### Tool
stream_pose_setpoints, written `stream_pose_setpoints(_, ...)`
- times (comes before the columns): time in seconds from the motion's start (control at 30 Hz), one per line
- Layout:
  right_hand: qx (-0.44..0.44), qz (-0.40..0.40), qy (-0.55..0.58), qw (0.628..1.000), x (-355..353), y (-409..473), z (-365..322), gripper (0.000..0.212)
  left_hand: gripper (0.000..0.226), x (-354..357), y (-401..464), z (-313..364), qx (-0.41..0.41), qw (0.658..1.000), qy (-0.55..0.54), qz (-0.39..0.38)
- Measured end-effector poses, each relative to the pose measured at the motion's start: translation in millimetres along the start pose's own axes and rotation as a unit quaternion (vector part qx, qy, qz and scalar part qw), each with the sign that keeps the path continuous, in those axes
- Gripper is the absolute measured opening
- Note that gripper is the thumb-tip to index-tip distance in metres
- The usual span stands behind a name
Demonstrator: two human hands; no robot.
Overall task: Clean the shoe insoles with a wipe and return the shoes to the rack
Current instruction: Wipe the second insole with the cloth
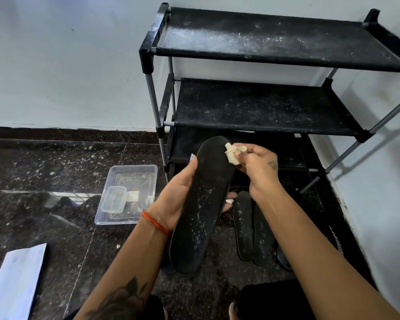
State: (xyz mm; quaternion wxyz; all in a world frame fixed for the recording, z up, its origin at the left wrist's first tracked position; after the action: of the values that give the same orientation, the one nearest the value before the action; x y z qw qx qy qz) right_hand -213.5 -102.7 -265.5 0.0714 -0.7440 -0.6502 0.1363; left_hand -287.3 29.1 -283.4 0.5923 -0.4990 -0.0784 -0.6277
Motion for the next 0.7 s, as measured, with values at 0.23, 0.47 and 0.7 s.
stream_pose_setpoints(0.23,-0.301,-0.022,-0.314,0.9,19.7,-20.8,-13.2,0.023,0.062,2.8,-2.6,1.2,0.009,0.999,-0.01,0.042)
stream_pose_setpoints(0.47,-0.403,-0.18,-0.315,0.841,34.0,-48.7,-16.4,0.034,0.061,-1.0,1.2,1.7,0.037,0.997,-0.029,0.062)
stream_pose_setpoints(0.7,-0.314,-0.069,-0.243,0.915,10.9,-35.4,-27.4,0.024,0.075,-2.9,2.3,-0.9,0.012,0.998,-0.041,0.034)
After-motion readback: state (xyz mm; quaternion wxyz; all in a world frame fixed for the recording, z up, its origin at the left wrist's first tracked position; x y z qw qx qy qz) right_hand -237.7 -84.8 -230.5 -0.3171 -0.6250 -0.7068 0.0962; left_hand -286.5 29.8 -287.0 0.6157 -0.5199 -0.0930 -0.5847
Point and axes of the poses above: each hand's wrist, its own y-axis towards the middle knuckle, its own x-axis out of the palm, z = x × y, the point moved 4 cm from there along y, towards the middle knuckle, and after that the axes turned 7 degrees about -y, right-handed, at the moved point
